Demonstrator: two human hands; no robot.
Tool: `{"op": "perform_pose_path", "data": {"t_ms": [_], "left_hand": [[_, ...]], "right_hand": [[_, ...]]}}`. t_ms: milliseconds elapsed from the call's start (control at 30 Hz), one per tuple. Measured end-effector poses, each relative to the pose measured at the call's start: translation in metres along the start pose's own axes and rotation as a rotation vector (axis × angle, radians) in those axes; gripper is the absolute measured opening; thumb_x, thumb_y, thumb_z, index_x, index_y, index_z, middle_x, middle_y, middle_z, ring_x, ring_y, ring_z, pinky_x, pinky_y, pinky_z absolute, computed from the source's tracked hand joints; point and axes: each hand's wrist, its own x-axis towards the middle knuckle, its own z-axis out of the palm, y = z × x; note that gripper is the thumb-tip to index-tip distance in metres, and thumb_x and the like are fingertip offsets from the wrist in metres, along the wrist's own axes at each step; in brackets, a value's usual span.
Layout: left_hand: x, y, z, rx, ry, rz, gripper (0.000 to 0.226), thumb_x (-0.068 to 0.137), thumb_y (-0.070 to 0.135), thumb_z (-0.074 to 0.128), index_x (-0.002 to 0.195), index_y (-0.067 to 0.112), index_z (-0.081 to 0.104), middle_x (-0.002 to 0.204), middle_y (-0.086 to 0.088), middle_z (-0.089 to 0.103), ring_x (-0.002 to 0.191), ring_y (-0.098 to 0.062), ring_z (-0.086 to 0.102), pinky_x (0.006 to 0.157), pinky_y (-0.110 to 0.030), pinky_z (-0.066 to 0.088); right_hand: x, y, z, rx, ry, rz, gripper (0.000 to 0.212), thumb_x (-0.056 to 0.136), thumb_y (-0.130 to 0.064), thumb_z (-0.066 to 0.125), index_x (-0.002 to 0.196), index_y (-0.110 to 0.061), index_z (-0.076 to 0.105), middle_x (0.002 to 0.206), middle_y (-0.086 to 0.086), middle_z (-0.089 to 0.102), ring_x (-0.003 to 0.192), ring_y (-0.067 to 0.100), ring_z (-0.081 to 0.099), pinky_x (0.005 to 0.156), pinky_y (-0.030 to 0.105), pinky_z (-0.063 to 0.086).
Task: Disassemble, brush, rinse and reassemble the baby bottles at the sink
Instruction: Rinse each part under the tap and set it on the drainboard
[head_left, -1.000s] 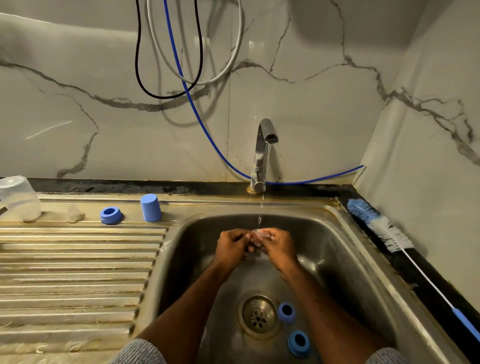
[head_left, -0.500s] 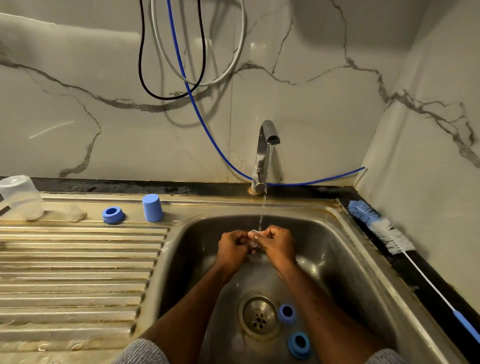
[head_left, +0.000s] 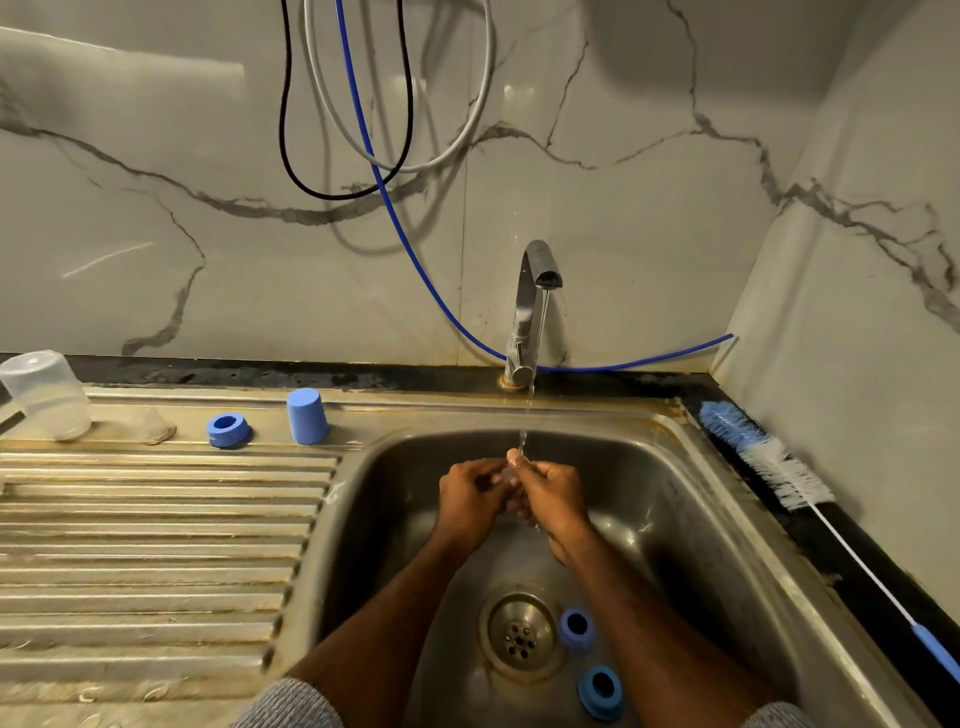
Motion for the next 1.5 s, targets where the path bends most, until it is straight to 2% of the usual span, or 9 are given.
{"op": "perform_pose_path", "data": {"t_ms": [233, 400, 600, 733, 900, 1033, 1267, 1367, 1500], "left_hand": [[0.0, 0.003, 0.002, 0.037, -0.009, 0.038, 0.014, 0.096, 0.014, 0.066, 0.103, 0.015, 0.077, 0.088, 0.008, 0.075, 0.085, -0.003, 0.071, 0.081, -0.024, 0.059], [0.004, -0.004, 0.005, 0.174, -0.024, 0.012, 0.013, 0.097, 0.017, 0.065, 0.093, 0.02, 0.077, 0.081, 0.011, 0.07, 0.079, 0.0, 0.066, 0.073, -0.023, 0.056], [0.011, -0.007, 0.004, 0.271, 0.047, -0.024, 0.02, 0.092, 0.012, 0.069, 0.078, 0.025, 0.076, 0.069, 0.014, 0.067, 0.067, 0.001, 0.065, 0.063, -0.017, 0.052], [0.014, -0.011, 0.007, 0.25, 0.098, -0.068, 0.024, 0.091, 0.02, 0.072, 0.068, 0.023, 0.07, 0.064, 0.007, 0.068, 0.063, -0.005, 0.066, 0.061, -0.029, 0.057], [0.012, -0.004, 0.006, 0.043, 0.054, -0.059, 0.01, 0.083, 0.018, 0.082, 0.084, 0.017, 0.073, 0.076, 0.002, 0.073, 0.07, -0.007, 0.071, 0.065, -0.025, 0.06], [0.008, 0.0, 0.007, -0.076, -0.022, -0.014, 0.019, 0.08, 0.01, 0.083, 0.095, 0.009, 0.072, 0.083, -0.002, 0.075, 0.076, -0.01, 0.073, 0.068, -0.023, 0.059], [0.007, 0.0, 0.002, -0.278, -0.084, -0.07, 0.028, 0.082, 0.011, 0.081, 0.108, 0.01, 0.069, 0.097, -0.008, 0.076, 0.091, -0.022, 0.075, 0.082, -0.04, 0.062], [0.009, 0.0, 0.001, -0.341, -0.081, -0.09, 0.035, 0.081, 0.009, 0.082, 0.113, 0.007, 0.068, 0.102, -0.01, 0.076, 0.096, -0.023, 0.074, 0.087, -0.039, 0.06], [0.009, 0.001, -0.001, -0.286, -0.088, -0.078, 0.034, 0.082, 0.005, 0.08, 0.114, 0.011, 0.07, 0.101, -0.006, 0.076, 0.094, -0.019, 0.075, 0.083, -0.032, 0.061]], "right_hand": [[0.002, 0.005, 0.001, -0.199, 0.012, 0.117, 0.053, 0.104, -0.052, 0.04, 0.082, -0.014, 0.07, 0.059, 0.003, 0.062, 0.047, 0.014, 0.054, 0.042, 0.025, 0.04], [0.007, 0.006, -0.001, -0.236, 0.006, -0.083, 0.024, 0.104, -0.035, 0.05, 0.099, -0.026, 0.072, 0.086, -0.006, 0.07, 0.086, 0.015, 0.068, 0.069, 0.024, 0.051], [0.006, 0.007, 0.0, -0.119, -0.139, -0.128, 0.012, 0.099, -0.023, 0.062, 0.098, -0.025, 0.074, 0.093, -0.003, 0.075, 0.091, 0.017, 0.072, 0.079, 0.029, 0.059], [0.008, 0.006, 0.001, -0.124, -0.097, -0.158, 0.012, 0.097, -0.021, 0.065, 0.092, -0.026, 0.074, 0.088, -0.005, 0.075, 0.087, 0.013, 0.073, 0.078, 0.028, 0.06], [0.009, 0.005, 0.002, -0.015, 0.043, -0.139, 0.014, 0.094, -0.022, 0.07, 0.093, -0.011, 0.078, 0.081, 0.001, 0.077, 0.077, 0.012, 0.074, 0.067, 0.021, 0.056], [0.002, -0.001, -0.005, 0.113, 0.062, -0.103, 0.009, 0.088, -0.017, 0.075, 0.092, -0.01, 0.076, 0.078, 0.004, 0.077, 0.066, 0.006, 0.072, 0.057, 0.015, 0.052], [0.003, -0.009, -0.002, 0.219, 0.126, -0.102, 0.016, 0.081, -0.014, 0.082, 0.087, -0.004, 0.07, 0.078, 0.007, 0.075, 0.071, 0.016, 0.072, 0.059, 0.02, 0.054], [0.005, -0.008, -0.002, 0.256, 0.128, -0.083, 0.012, 0.085, -0.012, 0.077, 0.095, -0.007, 0.073, 0.085, 0.007, 0.076, 0.075, 0.016, 0.073, 0.06, 0.02, 0.056], [0.01, -0.005, -0.003, 0.356, 0.152, -0.002, 0.009, 0.094, -0.013, 0.068, 0.102, -0.009, 0.069, 0.094, 0.011, 0.076, 0.085, 0.023, 0.075, 0.074, 0.035, 0.062]]}}
